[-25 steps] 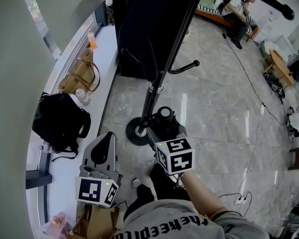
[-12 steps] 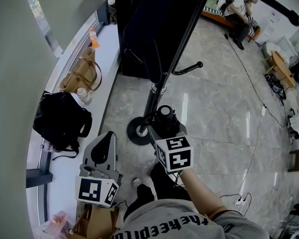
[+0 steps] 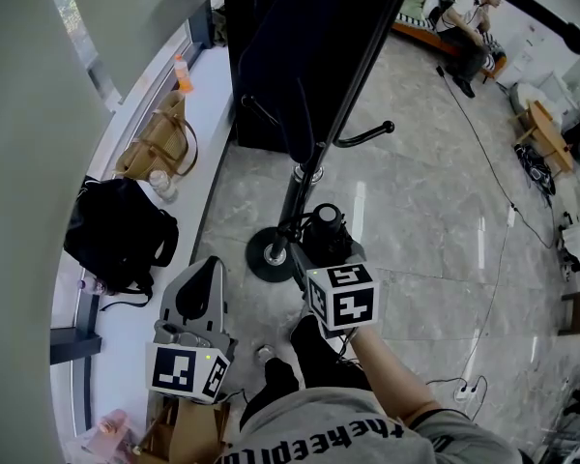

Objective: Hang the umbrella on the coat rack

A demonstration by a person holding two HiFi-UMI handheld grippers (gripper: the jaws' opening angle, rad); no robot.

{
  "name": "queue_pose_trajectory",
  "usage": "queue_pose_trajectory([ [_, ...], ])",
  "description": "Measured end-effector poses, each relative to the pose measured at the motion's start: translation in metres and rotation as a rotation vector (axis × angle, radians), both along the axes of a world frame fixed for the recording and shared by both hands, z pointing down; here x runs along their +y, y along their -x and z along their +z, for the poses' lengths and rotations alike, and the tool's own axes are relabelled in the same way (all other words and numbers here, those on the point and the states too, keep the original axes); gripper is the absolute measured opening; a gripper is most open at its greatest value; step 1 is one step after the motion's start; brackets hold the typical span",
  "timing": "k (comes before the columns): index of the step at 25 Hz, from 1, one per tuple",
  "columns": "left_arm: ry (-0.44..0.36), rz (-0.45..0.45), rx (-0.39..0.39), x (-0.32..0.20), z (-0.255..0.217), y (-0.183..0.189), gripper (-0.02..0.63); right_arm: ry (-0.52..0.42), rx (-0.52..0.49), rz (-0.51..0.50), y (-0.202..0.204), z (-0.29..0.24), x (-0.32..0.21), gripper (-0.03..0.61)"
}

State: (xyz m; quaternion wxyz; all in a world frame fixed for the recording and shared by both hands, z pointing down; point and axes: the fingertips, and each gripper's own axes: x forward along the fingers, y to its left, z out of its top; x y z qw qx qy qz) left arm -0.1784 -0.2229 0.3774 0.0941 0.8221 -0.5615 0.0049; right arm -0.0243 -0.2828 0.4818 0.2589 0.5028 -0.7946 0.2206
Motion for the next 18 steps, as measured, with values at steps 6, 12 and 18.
queue_pose_trajectory([
  [6,0.0,0.001,-0.002,0.0,0.002,-0.003,0.015,-0.007,-0.011,0.002,-0.003,0.001,-0.002,0.259],
  [12,0.001,-0.007,-0.005,0.002,0.0,-0.004,0.015,0.006,0.011,-0.018,-0.003,0.007,0.003,0.268],
  [18,0.0,-0.017,-0.007,0.006,-0.001,-0.003,0.015,0.059,0.017,-0.028,-0.003,0.022,0.012,0.287],
])
